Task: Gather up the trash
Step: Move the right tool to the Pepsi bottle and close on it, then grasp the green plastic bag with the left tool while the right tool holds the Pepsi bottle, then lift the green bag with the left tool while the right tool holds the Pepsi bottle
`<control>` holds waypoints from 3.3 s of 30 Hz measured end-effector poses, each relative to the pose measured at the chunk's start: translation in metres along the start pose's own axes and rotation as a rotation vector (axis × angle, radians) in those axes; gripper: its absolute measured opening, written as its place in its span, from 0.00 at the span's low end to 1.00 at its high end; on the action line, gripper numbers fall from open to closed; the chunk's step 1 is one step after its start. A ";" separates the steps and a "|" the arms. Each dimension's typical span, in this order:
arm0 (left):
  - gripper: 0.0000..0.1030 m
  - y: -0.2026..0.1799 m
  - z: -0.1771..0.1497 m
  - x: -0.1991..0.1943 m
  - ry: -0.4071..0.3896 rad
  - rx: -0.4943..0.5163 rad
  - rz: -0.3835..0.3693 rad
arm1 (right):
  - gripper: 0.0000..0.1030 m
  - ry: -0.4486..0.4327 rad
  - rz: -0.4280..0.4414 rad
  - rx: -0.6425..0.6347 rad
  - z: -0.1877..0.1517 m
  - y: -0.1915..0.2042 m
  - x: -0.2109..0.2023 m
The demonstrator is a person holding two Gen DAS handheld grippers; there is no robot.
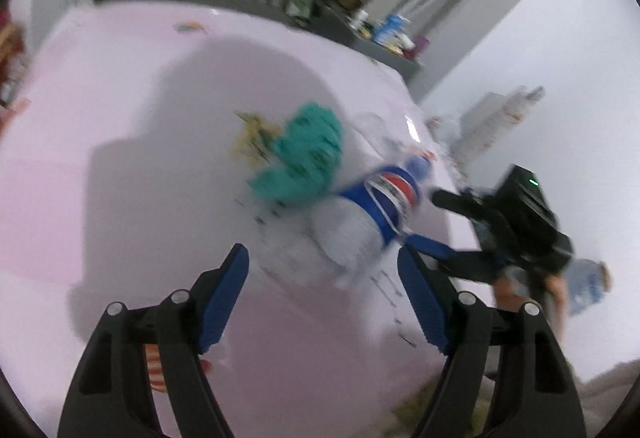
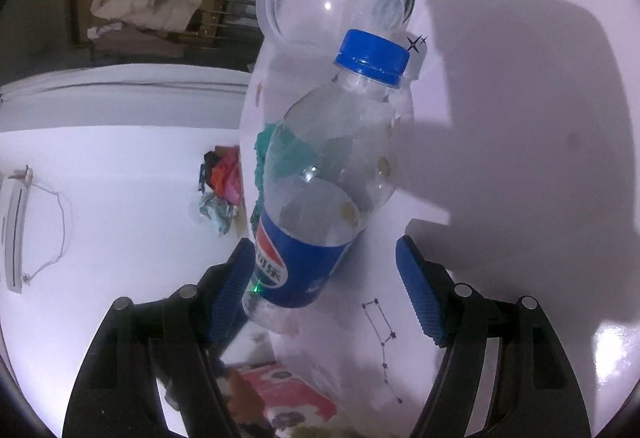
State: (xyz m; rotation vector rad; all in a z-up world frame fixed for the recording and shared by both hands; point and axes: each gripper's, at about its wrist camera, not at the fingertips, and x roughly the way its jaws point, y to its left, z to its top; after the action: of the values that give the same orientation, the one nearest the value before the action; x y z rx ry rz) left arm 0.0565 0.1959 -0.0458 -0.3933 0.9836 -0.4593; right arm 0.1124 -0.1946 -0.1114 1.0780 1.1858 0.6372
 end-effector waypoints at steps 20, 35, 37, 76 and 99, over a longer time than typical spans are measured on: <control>0.71 -0.085 -0.028 0.036 0.239 0.207 -0.342 | 0.60 -0.080 -0.111 -0.039 -0.010 -0.007 -0.023; 0.72 -0.061 0.051 0.060 -0.066 0.347 0.262 | 0.61 -0.098 -0.316 -0.227 -0.011 0.003 -0.047; 0.72 -0.055 0.056 0.078 -0.023 0.323 0.279 | 0.61 -0.097 -0.322 -0.230 -0.012 0.002 -0.045; 0.61 -0.067 -0.014 0.066 0.063 0.261 0.278 | 0.57 -0.093 -0.431 -0.296 -0.016 0.000 -0.054; 0.62 -0.076 -0.016 0.095 0.104 0.295 0.379 | 0.64 -0.087 -0.467 -0.306 -0.018 0.004 -0.051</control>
State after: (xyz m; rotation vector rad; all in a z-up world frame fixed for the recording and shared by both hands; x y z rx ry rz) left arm 0.0733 0.0800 -0.0807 0.0850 1.0446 -0.2746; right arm 0.0808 -0.2312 -0.0868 0.5382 1.1668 0.3836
